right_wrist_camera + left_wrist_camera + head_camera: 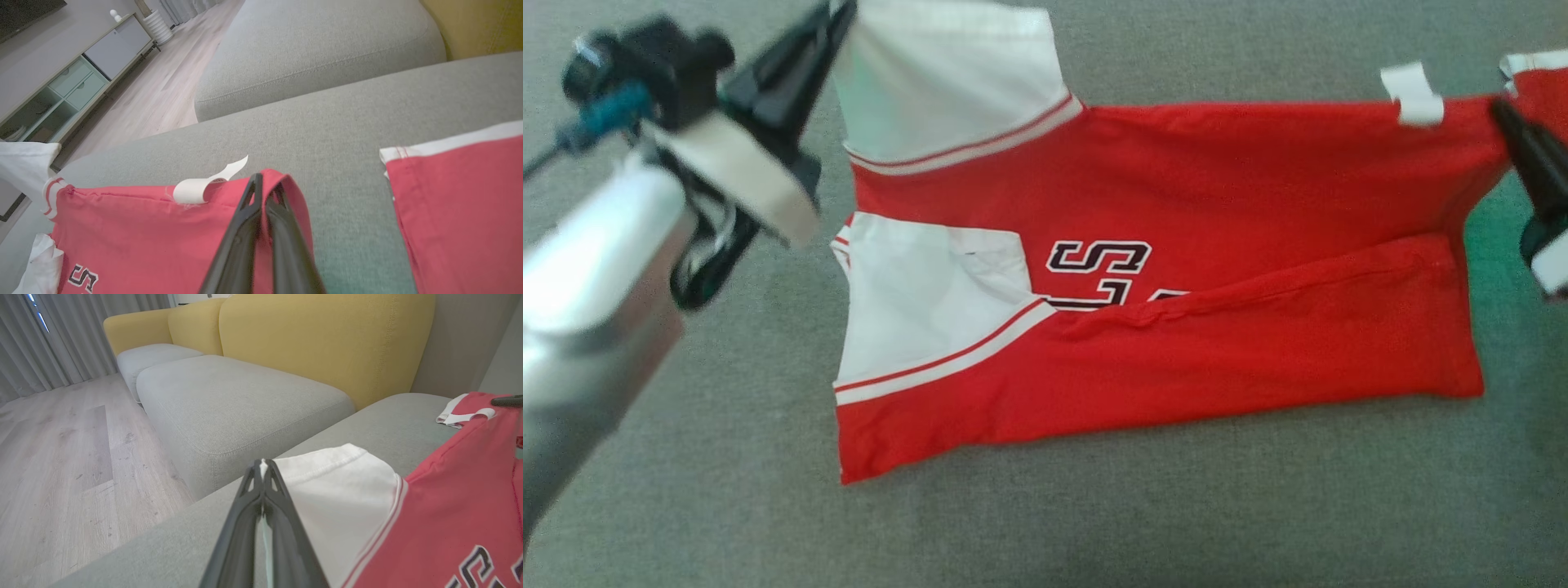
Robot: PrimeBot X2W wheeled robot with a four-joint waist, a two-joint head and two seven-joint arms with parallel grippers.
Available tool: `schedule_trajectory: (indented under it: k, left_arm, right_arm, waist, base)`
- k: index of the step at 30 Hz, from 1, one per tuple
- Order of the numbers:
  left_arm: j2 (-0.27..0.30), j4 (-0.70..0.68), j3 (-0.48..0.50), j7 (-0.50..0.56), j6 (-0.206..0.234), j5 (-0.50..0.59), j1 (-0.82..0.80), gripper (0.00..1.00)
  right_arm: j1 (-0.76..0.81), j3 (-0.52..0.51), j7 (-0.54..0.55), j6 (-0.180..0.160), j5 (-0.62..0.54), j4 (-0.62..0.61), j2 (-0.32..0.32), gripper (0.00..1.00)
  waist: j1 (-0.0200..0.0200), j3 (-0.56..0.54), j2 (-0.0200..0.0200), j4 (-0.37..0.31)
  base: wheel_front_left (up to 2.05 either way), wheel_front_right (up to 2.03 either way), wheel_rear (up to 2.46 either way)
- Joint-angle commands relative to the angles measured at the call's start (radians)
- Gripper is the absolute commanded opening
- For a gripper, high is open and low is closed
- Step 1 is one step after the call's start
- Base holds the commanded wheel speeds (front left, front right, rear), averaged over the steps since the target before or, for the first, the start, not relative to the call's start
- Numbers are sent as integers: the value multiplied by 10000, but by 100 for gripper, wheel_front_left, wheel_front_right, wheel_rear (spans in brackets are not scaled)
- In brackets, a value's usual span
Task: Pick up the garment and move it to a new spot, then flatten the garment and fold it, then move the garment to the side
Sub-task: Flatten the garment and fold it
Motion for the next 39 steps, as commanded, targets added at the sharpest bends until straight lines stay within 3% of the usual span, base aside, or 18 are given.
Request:
schedule_trajectory:
  k: [1, 8, 17, 25, 26, 27, 28, 29, 30, 31, 33, 36, 39]
  left_arm:
    - [608, -378, 340, -146, 81, -88, -100, 0]
    - [1219, -1875, 249, -349, 527, -353, 1209, 0]
    - [1932, -3985, -108, -463, 1620, -631, 3228, 0]
    - [2111, -4927, -472, -593, 2267, -905, 4667, 0]
    - [2049, -4949, -525, -605, 2282, -973, 4812, 0]
    - [1986, -4931, -578, -620, 2310, -1000, 4933, 0]
    - [1895, -4891, -625, -641, 2346, -1012, 5040, 0]
    - [1776, -4834, -665, -662, 2389, -1046, 5152, 24]
    - [1650, -4756, -710, -690, 2435, -1031, 5249, 74]
    - [1510, -4664, -705, -744, 2524, -972, 5341, 100]
    - [1200, -4478, -601, -855, 2808, -834, 5590, 100]
    - [609, -4208, -101, -953, 3594, -524, 6191, 100]
    - [-248, -4316, 1131, -965, 4369, 134, 7150, 100]
  right_arm:
    - [422, 1, -208, 35, 143, -208, -506, 0]
    - [1152, 261, -499, 35, 532, -374, -782, 0]
    - [2256, 575, -835, 35, 1032, -329, -1080, 0]
    - [2946, 862, -990, 35, 1194, -117, -1049, 3]
    - [2970, 924, -988, 35, 1134, -55, -999, 17]
    - [2975, 974, -1001, 35, 1069, 36, -933, 45]
    - [2963, 992, -1048, 35, 1006, 186, -849, 100]
    - [2942, 973, -1130, 35, 968, 368, -733, 100]
    - [2929, 962, -1213, 35, 914, 515, -602, 100]
    - [2940, 934, -1306, 35, 871, 670, -470, 100]
    - [3028, 824, -1508, 35, 763, 980, -208, 100]
    - [3343, 487, -1709, 35, 515, 1430, 213, 100]
    - [3701, -371, -1756, 35, 24, 1712, 750, 100]
  waist:
    - [1, -167, -1, 114]
    - [1, -537, -1, 275]
    - [1, -890, -1, 488]
    - [1, -1011, -1, 577]
    - [1, -1024, -1, 578]
    - [1, -1039, -1, 573]
    - [1, -1058, -1, 564]
    - [1, -1084, -1, 554]
    - [1, -1127, -1, 544]
    - [1, -1181, -1, 530]
    - [1, -1314, -1, 481]
    - [1, -1600, -1, 379]
    - [1, -1906, -1, 201]
  base:
    - [0, 0, 0]
    - [0, 0, 0]
    - [0, 0, 0]
    - [0, 0, 0]
    - [0, 0, 0]
    - [0, 0, 0]
    - [0, 0, 0]
    - [0, 0, 0]
    - [0, 0, 0]
    - [0, 0, 0]
    - [0, 0, 0]
    - [0, 0, 0]
    - [0, 0, 0]
